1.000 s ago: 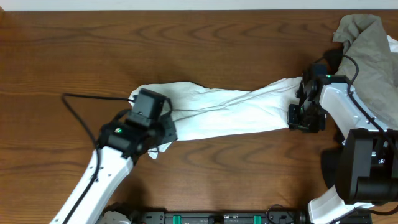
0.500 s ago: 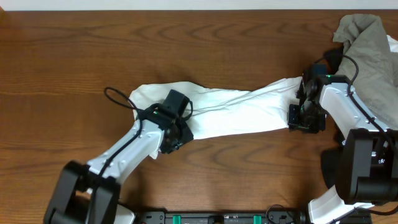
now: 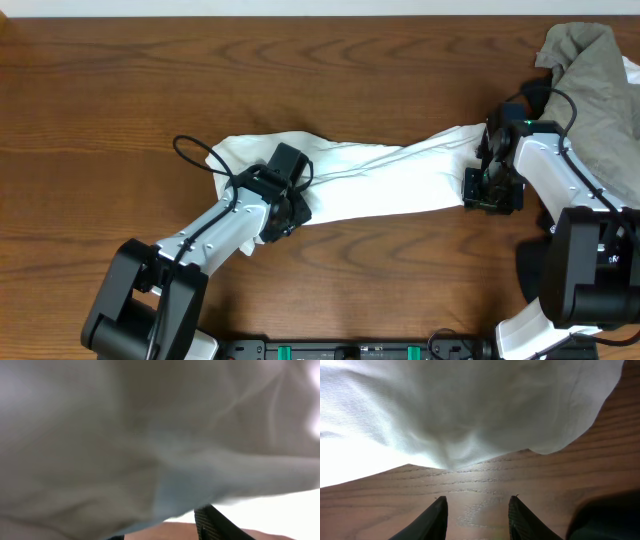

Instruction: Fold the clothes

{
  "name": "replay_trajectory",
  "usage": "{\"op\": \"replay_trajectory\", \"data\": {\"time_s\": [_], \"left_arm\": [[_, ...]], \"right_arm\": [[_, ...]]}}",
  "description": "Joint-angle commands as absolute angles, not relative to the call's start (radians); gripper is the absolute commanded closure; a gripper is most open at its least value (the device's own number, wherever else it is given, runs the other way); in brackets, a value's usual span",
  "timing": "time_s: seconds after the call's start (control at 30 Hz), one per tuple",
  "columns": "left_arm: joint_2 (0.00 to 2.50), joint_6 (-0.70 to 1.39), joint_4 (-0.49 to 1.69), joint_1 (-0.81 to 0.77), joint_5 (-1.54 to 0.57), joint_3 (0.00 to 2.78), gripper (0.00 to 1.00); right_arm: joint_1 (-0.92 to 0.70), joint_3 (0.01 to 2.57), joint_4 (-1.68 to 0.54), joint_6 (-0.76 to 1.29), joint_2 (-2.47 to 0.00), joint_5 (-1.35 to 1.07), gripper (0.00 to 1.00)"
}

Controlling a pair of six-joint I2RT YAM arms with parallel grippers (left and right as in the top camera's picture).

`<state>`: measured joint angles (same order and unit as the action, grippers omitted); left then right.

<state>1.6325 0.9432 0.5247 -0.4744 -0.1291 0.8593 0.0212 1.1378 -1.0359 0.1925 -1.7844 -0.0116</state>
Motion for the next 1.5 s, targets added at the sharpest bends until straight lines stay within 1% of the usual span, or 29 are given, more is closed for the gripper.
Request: {"op": "replay_trajectory", "data": {"time_s": [0.0, 0.13, 0.17, 0.23, 0.27, 0.3, 0.33, 0.47, 0.57, 0.73, 0.83, 0.93, 1.03, 1.13, 1.3, 1.47], "left_arm": [[1.644, 0.948, 0.508, -0.477, -0.077, 0.853, 0.53], [1.644, 0.948, 0.506, -0.477, -0.042, 0.853, 0.55], [1.644, 0.948, 0.506, -0.477, -0.036, 0.853, 0.6], [1.644, 0.948, 0.505, -0.477, -0.033, 0.853, 0.77], [1.644, 0.948, 0.506, -0.477, -0.033, 0.853, 0.81], [1.644, 0.948, 0.506, -0.477, -0.033, 0.853, 0.9], [1.644, 0.948, 0.506, -0.477, -0.033, 0.853, 0.94], [1.635, 0.906, 0.508, -0.477, -0.077, 0.853, 0.94], [1.583, 0.836, 0.573, -0.476, -0.099, 0.875, 0.94], [1.356, 0.701, 0.739, -0.47, -0.056, 0.978, 0.94], [1.192, 0.644, 0.758, -0.47, -0.006, 1.041, 0.94], [1.067, 0.643, 0.754, -0.47, 0.048, 1.078, 0.94], [0.982, 0.644, 0.743, -0.47, 0.054, 1.087, 0.94], [0.937, 0.643, 0.73, -0.47, 0.054, 1.087, 0.94], [0.919, 0.643, 0.684, -0.47, 0.054, 1.087, 0.94], [0.919, 0.643, 0.615, -0.47, 0.054, 1.093, 0.94]], "right_arm": [[0.019, 1.149, -1.039, 0.178, -1.765, -0.019, 0.62], [0.019, 1.149, -1.041, 0.178, -1.765, -0.019, 0.62], [0.019, 1.149, -1.041, 0.178, -1.765, -0.019, 0.62], [0.019, 1.149, -1.041, 0.178, -1.765, -0.019, 0.62], [0.019, 1.149, -1.041, 0.178, -1.765, -0.019, 0.62], [0.019, 1.149, -1.041, 0.178, -1.765, -0.019, 0.62], [0.019, 1.149, -1.042, 0.178, -1.765, -0.019, 0.62], [0.019, 1.149, -1.041, 0.178, -1.765, -0.019, 0.62], [0.019, 1.15, -1.041, 0.167, -1.764, -0.02, 0.62], [0.019, 1.152, -1.061, 0.106, -1.729, -0.102, 0.61], [0.018, 1.152, -1.075, 0.031, -1.682, -0.221, 0.59], [-0.001, 1.152, -1.097, -0.049, -1.625, -0.342, 0.59], [-0.053, 1.152, -1.118, -0.111, -1.569, -0.407, 0.58], [-0.136, 1.152, -1.131, -0.138, -1.526, -0.412, 0.57], [-0.312, 1.152, -1.14, -0.155, -1.507, -0.424, 0.58], [-0.497, 1.149, -1.104, -0.133, -1.515, -0.311, 0.58]]}}
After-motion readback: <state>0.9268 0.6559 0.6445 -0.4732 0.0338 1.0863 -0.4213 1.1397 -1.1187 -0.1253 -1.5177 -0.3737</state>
